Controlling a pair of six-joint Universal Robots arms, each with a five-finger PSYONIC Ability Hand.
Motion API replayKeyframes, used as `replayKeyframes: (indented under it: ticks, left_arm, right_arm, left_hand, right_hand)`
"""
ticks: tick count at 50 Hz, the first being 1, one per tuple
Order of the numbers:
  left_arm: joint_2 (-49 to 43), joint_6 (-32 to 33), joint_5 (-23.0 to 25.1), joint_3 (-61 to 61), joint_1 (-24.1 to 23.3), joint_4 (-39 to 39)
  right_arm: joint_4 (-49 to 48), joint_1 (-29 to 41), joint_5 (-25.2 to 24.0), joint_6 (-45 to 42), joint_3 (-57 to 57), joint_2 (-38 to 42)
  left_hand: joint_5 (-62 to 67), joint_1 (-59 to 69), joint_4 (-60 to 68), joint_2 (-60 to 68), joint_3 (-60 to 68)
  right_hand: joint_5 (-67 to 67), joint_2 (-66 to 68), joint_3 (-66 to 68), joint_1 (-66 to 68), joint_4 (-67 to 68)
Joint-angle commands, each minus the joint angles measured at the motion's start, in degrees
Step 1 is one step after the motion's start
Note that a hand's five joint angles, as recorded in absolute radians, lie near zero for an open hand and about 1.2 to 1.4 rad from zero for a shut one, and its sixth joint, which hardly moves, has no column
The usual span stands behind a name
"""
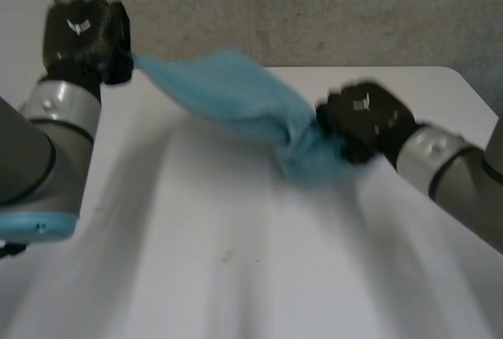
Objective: Fold the laundry
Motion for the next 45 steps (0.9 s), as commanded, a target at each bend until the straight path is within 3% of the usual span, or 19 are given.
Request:
replayKeyframes:
  ticks: [1, 7, 9, 12, 20, 31, 37, 45]
  left_arm:
    - [0.0, 0.26, 0.24, -4.5, -0.08, -0.21]
    - [2.8, 0.26, 0.24, -1.26, -1.65, -0.12]
    - [3.86, 0.17, 0.24, -0.02, -2.19, -0.12]
    - [5.61, 0.08, 0.06, 3.21, -3.15, -0.38]
    - [8.43, 0.08, 0.06, 7.71, -7.98, -3.98]
    - [12.21, 0.0, -0.11, 7.02, -11.5, -4.25]
    - [13.53, -0.01, -0.2, 6.05, -13.53, -4.69]
    - [16.78, -0.09, -0.38, 4.11, -15.55, -4.95]
  right_arm:
    - [13.74, -5.32, 2.53, -11.26, -2.61, 1.12]
    - [11.45, -5.85, 3.07, 3.98, -4.47, -2.57]
    - [10.4, -5.77, 2.89, 11.67, -2.9, -6.94]
    - [9.87, -5.77, 2.72, 16.52, 0.7, -10.03]
    - [9.87, -5.77, 2.54, 19.79, 10.45, -11.97]
    - [1.54, -5.68, -2.64, 33.24, 24.61, -11.71]
    - [-2.35, -4.97, -3.08, 33.95, 24.62, -9.16]
    - [-7.27, -1.02, -0.62, 35.27, 17.94, 0.51]
  left_hand:
    - [14.98, 14.46, 11.54, 11.42, 11.68]
    - [14.98, 14.46, 11.54, 11.42, 11.68]
    - [14.98, 14.46, 11.54, 11.42, 11.68]
    - [14.98, 14.46, 11.54, 11.42, 11.68]
    - [14.98, 14.46, 11.54, 11.42, 11.68]
    - [14.98, 14.46, 11.54, 11.42, 11.68]
    - [14.98, 14.46, 11.54, 11.42, 11.68]
    - [14.98, 14.46, 11.54, 11.42, 11.68]
  right_hand:
    - [-46.49, -48.0, -48.8, -35.72, -49.4]
    - [-46.49, -48.0, -48.8, -35.71, -49.4]
    - [-46.32, -47.83, -48.63, -35.55, -49.23]
    - [-45.32, -46.83, -47.63, -34.55, -48.23]
    - [-39.1, -40.61, -41.41, -28.32, -42.01]
    - [-32.19, -33.7, -34.5, -21.41, -35.1]
    - [-36.56, -38.07, -38.87, -25.79, -39.47]
    - [-35.22, -36.73, -37.53, -24.44, -38.13]
